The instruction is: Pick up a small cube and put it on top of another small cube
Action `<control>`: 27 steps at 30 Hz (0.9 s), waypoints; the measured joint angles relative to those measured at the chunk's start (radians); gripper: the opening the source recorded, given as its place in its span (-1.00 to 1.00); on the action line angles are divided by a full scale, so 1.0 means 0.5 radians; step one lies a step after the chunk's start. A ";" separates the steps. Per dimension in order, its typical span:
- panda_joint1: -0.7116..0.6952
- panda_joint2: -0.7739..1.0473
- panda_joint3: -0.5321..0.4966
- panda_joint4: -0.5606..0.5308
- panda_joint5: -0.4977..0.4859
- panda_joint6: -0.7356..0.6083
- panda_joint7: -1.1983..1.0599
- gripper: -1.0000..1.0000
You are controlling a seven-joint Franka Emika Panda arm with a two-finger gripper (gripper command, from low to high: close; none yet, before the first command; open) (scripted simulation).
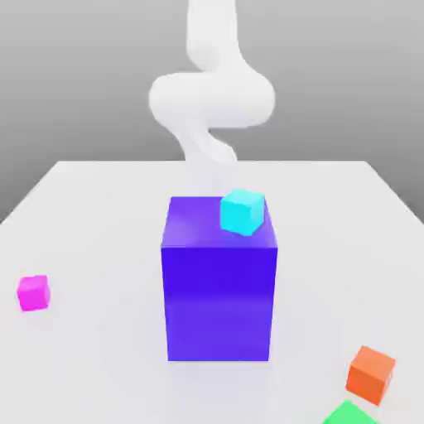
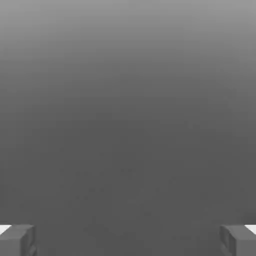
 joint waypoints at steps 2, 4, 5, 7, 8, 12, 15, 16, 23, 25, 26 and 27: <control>-0.107 0.153 -0.049 -0.064 -0.028 0.085 0.081 0.00; -0.206 0.299 -0.103 -0.125 -0.052 0.166 0.156 0.00; -0.259 0.371 -0.128 -0.156 -0.057 0.206 0.189 0.00; -0.355 0.515 -0.187 -0.216 -0.074 0.286 0.258 0.00; -0.401 0.586 -0.220 -0.246 -0.080 0.327 0.292 0.00; -0.575 0.873 -0.361 -0.367 -0.085 0.487 0.409 0.00; -0.692 1.091 -0.479 -0.458 -0.054 0.608 0.473 0.00; -0.726 1.164 -0.519 -0.488 -0.033 0.648 0.486 0.00; -1.059 1.698 -0.626 -0.669 0.330 0.931 0.409 0.00; -1.146 1.847 -0.526 -0.652 0.473 1.034 0.313 0.00; -1.192 1.919 -0.467 -0.637 0.542 1.087 0.263 0.00; -1.239 1.991 -0.407 -0.621 0.605 1.141 0.216 0.00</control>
